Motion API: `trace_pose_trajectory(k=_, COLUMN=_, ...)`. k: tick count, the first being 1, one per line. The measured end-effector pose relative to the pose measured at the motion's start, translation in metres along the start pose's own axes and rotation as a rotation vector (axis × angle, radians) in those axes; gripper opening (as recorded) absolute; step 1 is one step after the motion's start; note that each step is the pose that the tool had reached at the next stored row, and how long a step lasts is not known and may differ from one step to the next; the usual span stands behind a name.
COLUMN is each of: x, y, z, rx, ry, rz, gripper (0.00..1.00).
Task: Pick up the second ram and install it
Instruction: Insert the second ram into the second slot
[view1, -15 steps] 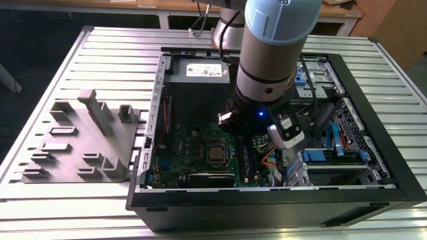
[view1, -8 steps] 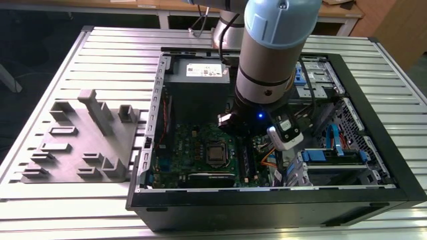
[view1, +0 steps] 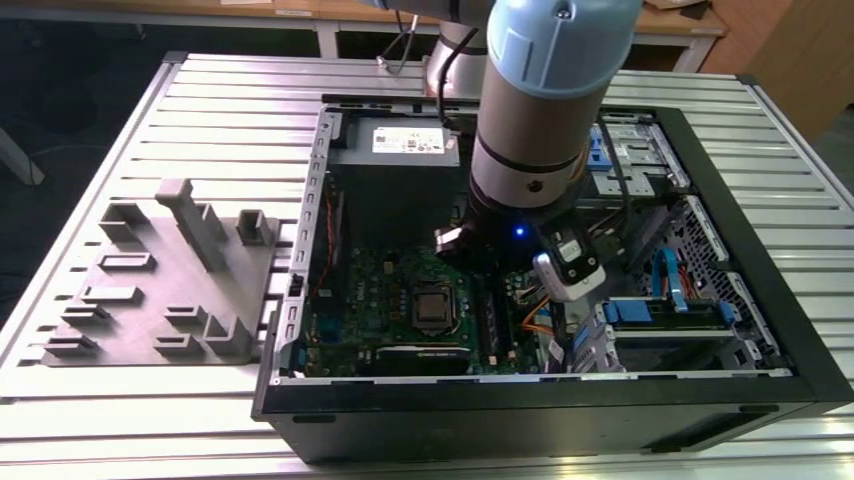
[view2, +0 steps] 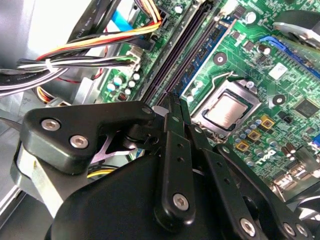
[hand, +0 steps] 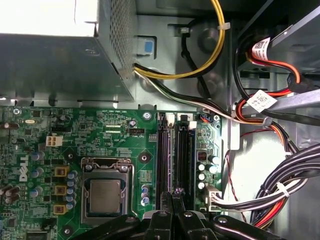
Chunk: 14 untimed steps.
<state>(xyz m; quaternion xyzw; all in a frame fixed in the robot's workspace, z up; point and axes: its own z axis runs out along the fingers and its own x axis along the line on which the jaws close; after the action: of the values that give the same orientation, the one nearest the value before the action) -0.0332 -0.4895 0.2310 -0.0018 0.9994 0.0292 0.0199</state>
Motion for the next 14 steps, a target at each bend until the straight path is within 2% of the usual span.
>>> trace_pose_trajectory(k=14, x=-0.0004, y=0.0003, z=0.0014, rx=-0.0004, ry=0.0, rz=0.0, gripper=0.08)
